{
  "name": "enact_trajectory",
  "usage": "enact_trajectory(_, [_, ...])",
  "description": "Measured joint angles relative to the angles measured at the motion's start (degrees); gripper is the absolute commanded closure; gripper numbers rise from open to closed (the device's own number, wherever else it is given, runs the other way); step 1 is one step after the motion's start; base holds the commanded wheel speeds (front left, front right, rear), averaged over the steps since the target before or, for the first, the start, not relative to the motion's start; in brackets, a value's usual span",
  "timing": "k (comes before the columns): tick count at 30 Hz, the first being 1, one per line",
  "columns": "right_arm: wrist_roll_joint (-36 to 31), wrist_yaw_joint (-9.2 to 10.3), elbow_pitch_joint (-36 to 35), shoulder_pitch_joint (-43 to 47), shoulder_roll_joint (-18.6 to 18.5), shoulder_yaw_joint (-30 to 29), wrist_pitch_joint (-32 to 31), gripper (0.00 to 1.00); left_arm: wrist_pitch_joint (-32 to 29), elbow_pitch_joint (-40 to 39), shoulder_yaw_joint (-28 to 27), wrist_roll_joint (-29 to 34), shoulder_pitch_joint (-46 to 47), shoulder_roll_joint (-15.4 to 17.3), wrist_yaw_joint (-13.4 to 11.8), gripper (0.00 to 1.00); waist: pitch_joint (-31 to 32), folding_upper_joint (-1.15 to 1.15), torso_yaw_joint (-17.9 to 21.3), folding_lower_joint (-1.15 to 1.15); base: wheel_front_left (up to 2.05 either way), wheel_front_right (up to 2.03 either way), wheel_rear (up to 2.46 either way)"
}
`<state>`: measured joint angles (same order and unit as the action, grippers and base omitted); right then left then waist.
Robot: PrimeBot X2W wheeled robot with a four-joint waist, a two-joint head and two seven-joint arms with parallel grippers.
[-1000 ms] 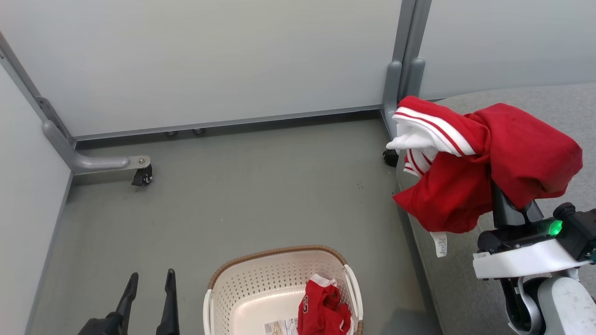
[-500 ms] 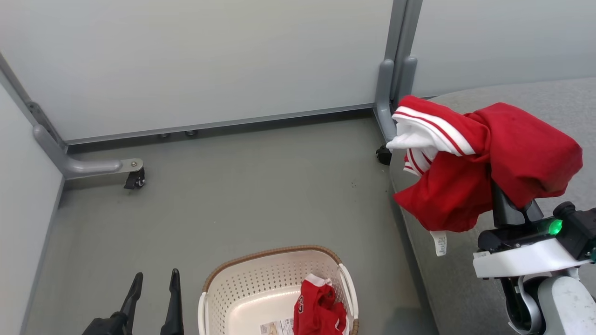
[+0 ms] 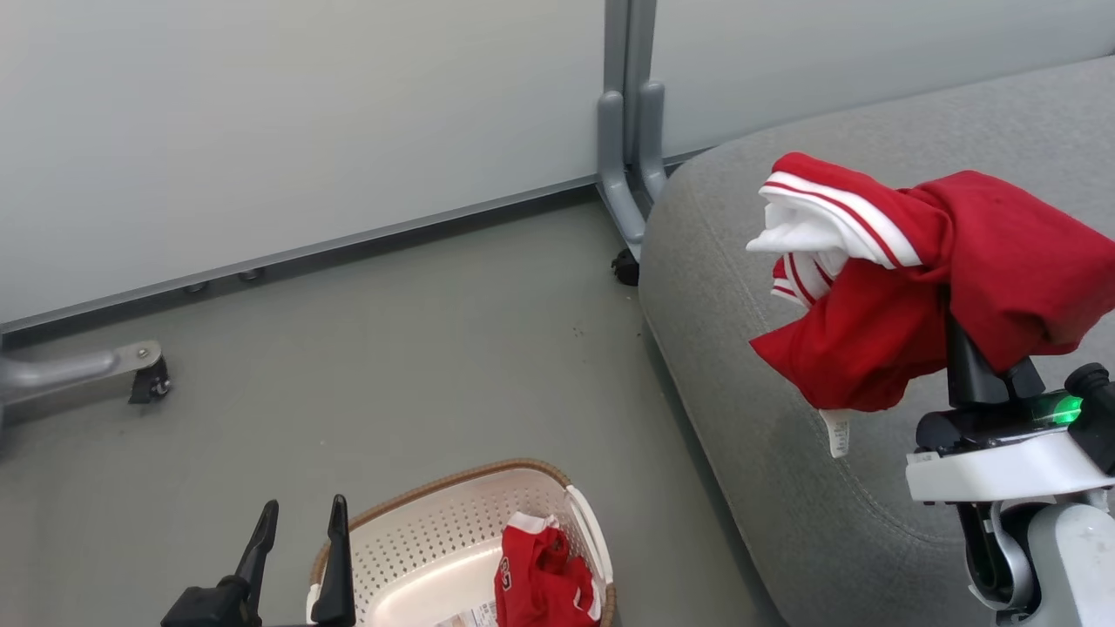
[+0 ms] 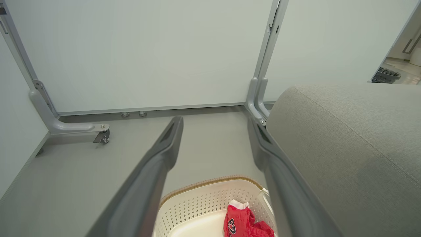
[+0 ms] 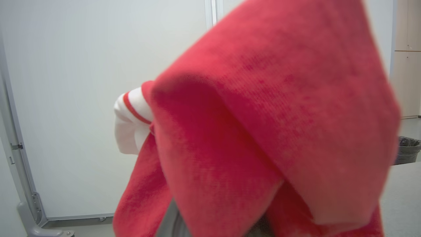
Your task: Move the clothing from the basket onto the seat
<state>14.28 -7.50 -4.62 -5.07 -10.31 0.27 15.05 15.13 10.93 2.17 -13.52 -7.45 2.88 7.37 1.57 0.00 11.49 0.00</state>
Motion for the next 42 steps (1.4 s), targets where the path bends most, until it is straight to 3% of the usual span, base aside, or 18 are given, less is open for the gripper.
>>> enact_trajectory(11, [-0.4,0.00,-0.7,-0.3,0.1,-1.5,0.0,1.00,0.0,-0.7,1.5,0.0,2.0,0.2,0.0,0.00,-1.6,0.00,10.5,0.00,0.00,0.00,0.00])
enact_trajectory(18, [-0.8,0.01,-2.8,0.2,1.3,-5.1,0.0,1.00,0.0,0.1,5.7,-0.1,5.4,1.7,0.0,0.00,-3.6,0.00,15.4,0.00,0.00,0.00,0.00])
enact_trajectory(33, [-1.3,0.01,-4.0,1.0,1.7,-7.3,0.0,1.00,0.0,0.4,9.5,-1.0,7.1,2.5,0.0,0.00,-5.8,0.00,17.1,0.00,0.00,0.00,0.00])
enact_trajectory(42, [0.2,0.00,-2.9,-4.8,-3.0,-6.5,0.0,1.00,0.0,-4.2,10.9,0.0,6.2,3.6,0.0,0.00,-6.9,0.00,17.2,0.00,0.00,0.00,0.00])
